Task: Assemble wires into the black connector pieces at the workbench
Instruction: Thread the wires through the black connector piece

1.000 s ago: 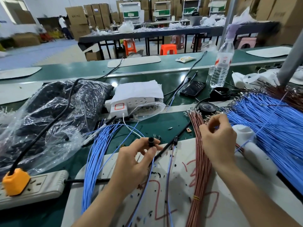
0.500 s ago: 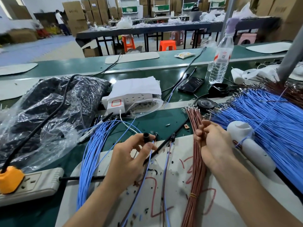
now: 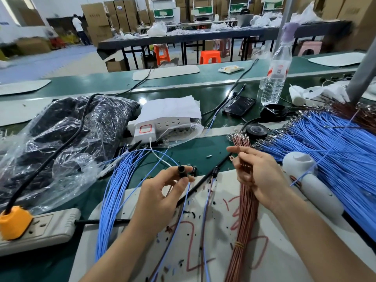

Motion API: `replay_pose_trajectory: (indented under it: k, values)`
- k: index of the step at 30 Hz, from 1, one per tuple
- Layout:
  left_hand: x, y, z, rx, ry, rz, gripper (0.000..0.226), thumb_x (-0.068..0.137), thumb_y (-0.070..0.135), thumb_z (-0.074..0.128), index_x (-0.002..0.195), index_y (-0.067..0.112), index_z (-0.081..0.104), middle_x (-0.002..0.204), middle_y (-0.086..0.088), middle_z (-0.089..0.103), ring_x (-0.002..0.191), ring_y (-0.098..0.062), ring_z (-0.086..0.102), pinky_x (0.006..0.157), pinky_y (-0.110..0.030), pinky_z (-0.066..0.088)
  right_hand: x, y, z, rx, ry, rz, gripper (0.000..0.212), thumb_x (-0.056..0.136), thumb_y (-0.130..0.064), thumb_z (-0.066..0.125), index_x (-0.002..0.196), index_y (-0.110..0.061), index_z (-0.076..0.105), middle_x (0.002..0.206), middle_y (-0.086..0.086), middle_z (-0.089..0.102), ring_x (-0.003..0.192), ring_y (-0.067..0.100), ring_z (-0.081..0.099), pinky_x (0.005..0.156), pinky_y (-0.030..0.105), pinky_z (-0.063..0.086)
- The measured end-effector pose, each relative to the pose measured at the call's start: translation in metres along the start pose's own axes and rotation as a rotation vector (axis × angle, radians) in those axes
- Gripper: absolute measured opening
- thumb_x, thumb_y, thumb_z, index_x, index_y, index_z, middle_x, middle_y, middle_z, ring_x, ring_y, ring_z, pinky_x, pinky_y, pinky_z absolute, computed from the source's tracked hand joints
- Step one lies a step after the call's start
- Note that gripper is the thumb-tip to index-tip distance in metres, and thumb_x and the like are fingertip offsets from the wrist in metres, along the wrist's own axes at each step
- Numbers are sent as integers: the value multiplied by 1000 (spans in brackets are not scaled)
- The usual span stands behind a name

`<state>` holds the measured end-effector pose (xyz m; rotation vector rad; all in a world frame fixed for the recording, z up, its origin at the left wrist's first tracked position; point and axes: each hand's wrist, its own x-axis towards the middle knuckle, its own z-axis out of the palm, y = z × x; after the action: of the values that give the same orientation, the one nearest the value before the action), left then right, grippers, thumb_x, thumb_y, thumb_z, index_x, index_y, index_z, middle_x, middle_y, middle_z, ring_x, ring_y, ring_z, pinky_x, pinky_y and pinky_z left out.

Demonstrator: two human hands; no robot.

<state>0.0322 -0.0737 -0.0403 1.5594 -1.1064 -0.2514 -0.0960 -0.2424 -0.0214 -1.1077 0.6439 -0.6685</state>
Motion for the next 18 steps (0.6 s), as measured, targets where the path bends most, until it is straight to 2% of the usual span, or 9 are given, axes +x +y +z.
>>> replay_pose_trajectory:
  k: [3, 6, 8, 10, 13, 16, 18]
  values:
    - [0, -1, 0, -133, -26, -24, 24, 85, 17, 58, 107, 19, 67, 108, 8, 71, 106, -11, 65, 90, -23, 50, -7, 3, 7, -287, -209, -93, 27, 99, 2, 37, 103, -1, 63, 55, 2, 57, 35, 6, 30, 35, 15, 23]
    - [0, -1, 2, -205, -58, -33, 22, 83, 14, 61, 103, 15, 69, 111, 6, 71, 112, -11, 62, 92, -23, 49, -17, 14, 23, -490, -393, -172, 19, 97, 1, 47, 95, -10, 62, 57, 2, 64, 38, 10, 31, 36, 17, 25]
    - [0, 0, 2, -233, -71, -30, 20, 83, 14, 60, 101, 15, 70, 108, 5, 72, 106, -10, 65, 88, -20, 50, -20, 22, 29, -579, -427, -215, 17, 96, -4, 53, 89, -17, 61, 60, 0, 67, 43, 18, 33, 40, 24, 27]
    - [1, 1, 1, -295, -52, -41, 17, 83, 17, 61, 96, 14, 72, 99, 1, 73, 92, -8, 67, 81, -16, 49, -20, 24, 29, -604, -378, -236, 12, 93, -10, 59, 85, -17, 62, 61, 0, 68, 45, 19, 39, 43, 26, 32]
    - [5, 0, -1, -520, 69, -114, 16, 84, 17, 61, 87, 17, 78, 91, -5, 74, 86, -14, 69, 79, -19, 52, -17, 18, 22, -631, -380, -213, 9, 88, -19, 68, 79, -18, 68, 60, 1, 68, 44, 10, 48, 44, 20, 40]
    - [12, -1, -7, -802, 270, -196, 23, 79, 15, 55, 82, 13, 78, 92, -9, 74, 89, -19, 71, 79, -22, 55, -14, 7, 8, -726, -531, -91, 16, 86, -20, 70, 70, -19, 71, 61, 2, 68, 50, 12, 53, 49, 20, 43]
    - [15, -1, -12, -879, 365, -208, 23, 78, 14, 55, 81, 6, 76, 91, -10, 74, 89, -20, 71, 78, -21, 55, -12, 1, 0, -733, -614, -25, 16, 83, -17, 73, 68, -20, 73, 63, 0, 68, 58, 12, 57, 57, 20, 46]
